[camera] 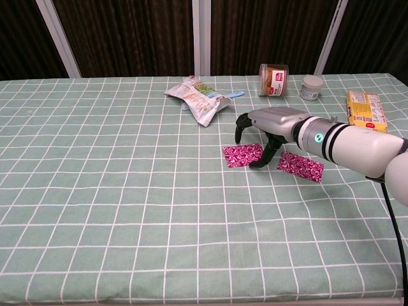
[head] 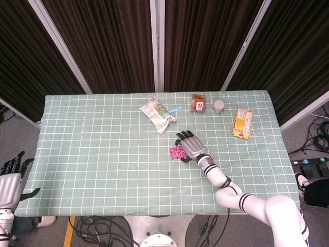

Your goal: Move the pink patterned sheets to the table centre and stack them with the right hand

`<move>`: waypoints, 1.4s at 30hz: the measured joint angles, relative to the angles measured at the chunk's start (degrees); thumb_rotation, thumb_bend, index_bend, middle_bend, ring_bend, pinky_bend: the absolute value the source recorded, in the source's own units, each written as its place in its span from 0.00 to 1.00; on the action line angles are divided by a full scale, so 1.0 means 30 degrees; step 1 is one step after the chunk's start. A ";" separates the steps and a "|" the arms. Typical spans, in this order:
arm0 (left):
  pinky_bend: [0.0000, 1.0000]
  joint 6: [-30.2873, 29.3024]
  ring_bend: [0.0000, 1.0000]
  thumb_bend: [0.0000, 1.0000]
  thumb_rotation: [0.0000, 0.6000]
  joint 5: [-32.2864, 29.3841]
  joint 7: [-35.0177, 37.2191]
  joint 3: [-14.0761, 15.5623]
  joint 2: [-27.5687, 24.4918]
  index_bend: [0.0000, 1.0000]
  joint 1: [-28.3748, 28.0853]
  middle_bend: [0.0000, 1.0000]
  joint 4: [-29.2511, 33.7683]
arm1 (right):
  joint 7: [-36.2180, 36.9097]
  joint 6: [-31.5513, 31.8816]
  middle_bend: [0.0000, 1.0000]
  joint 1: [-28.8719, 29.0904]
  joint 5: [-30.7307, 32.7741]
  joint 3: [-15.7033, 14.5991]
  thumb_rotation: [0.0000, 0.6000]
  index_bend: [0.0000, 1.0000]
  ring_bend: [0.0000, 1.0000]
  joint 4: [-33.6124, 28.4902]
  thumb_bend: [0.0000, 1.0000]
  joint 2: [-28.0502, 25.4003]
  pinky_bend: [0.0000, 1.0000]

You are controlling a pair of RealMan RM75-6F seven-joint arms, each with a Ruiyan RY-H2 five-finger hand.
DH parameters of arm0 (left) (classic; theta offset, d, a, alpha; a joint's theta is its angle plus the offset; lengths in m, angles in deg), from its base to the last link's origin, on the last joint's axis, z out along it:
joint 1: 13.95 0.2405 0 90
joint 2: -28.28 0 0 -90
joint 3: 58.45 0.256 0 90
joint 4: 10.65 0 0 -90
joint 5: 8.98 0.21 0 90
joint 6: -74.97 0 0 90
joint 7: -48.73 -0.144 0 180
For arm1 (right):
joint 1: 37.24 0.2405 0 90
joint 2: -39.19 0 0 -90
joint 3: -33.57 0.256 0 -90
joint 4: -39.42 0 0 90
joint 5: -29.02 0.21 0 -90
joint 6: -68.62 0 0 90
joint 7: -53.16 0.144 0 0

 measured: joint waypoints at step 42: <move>0.13 0.0308 0.11 0.02 1.00 0.0279 0.0365 -0.0072 0.0025 0.23 -0.0375 0.12 -0.0044 | -0.4913 0.4922 0.08 -0.4672 0.5735 -0.0401 0.86 0.29 0.00 -0.5986 0.14 -0.2129 0.00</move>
